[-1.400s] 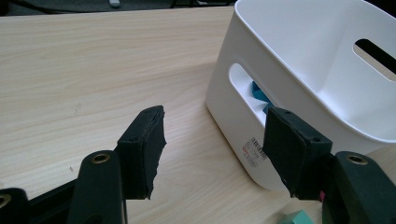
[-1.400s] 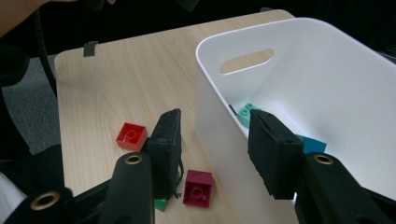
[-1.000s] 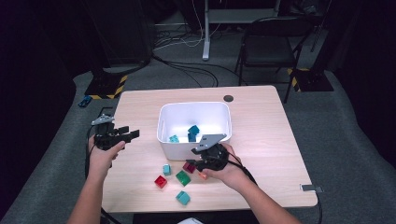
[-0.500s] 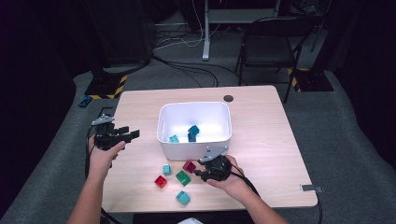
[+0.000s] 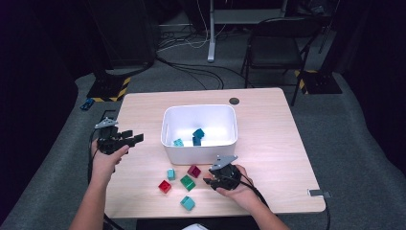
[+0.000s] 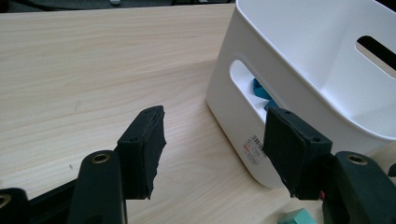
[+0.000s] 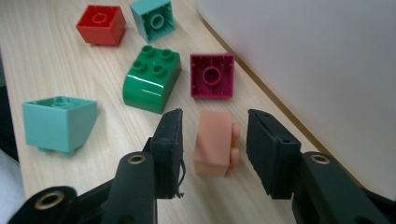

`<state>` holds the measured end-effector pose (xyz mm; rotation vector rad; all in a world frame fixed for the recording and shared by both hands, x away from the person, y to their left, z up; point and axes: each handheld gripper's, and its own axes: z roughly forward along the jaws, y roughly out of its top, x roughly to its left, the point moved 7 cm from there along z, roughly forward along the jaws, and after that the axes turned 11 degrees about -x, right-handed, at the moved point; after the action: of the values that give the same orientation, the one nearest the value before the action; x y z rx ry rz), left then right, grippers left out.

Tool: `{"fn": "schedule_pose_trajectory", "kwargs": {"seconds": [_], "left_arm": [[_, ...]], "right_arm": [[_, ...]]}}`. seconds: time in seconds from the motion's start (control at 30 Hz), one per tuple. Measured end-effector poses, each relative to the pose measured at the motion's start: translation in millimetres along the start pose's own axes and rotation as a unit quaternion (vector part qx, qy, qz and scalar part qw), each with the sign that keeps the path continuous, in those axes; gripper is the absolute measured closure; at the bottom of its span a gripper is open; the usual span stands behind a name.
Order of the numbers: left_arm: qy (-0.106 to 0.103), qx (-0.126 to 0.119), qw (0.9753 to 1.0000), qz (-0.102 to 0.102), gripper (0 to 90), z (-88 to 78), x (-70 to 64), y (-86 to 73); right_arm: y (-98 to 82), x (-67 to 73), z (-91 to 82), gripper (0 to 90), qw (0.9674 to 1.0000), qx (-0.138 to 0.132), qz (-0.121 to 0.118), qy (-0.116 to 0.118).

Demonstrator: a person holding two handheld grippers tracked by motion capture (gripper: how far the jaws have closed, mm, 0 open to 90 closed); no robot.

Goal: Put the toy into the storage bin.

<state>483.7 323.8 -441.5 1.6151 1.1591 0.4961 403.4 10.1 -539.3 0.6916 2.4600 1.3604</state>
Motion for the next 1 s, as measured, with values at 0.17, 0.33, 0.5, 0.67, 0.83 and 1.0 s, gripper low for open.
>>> {"fn": "schedule_pose_trajectory", "kwargs": {"seconds": [0.17,0.33,0.5,0.67,0.83,1.0], "left_arm": [[0.000,0.003,1.0000,-0.001,38.5,-0.4,-0.1,-0.4],[-0.001,0.005,1.0000,-0.002,38.5,-1.1,-0.2,-0.6],[0.000,0.004,1.0000,-0.001,38.5,-1.3,0.1,-0.3],[-0.001,0.004,1.0000,-0.002,38.5,-1.0,-0.6,-0.4],[-0.001,0.004,1.0000,-0.001,38.5,-1.2,-0.1,-0.3],[0.001,0.002,1.0000,-0.001,38.5,-1.1,0.2,-0.2]], "right_arm": [[-7.6,-2.5,1.5,55.8,0.9999,0.007,0.007,-0.008],[-15.1,-3.2,3.6,56.1,0.9998,0.018,0.003,-0.013],[-18.0,-2.6,3.6,59.7,0.9997,0.020,0.005,-0.014],[-20.5,-3.6,3.1,63.5,0.9997,0.022,0.006,-0.013],[-21.8,-4.0,2.8,66.0,0.9996,0.024,0.008,-0.012],[-21.5,-3.5,2.5,66.4,0.9996,0.025,0.004,-0.011]]}}
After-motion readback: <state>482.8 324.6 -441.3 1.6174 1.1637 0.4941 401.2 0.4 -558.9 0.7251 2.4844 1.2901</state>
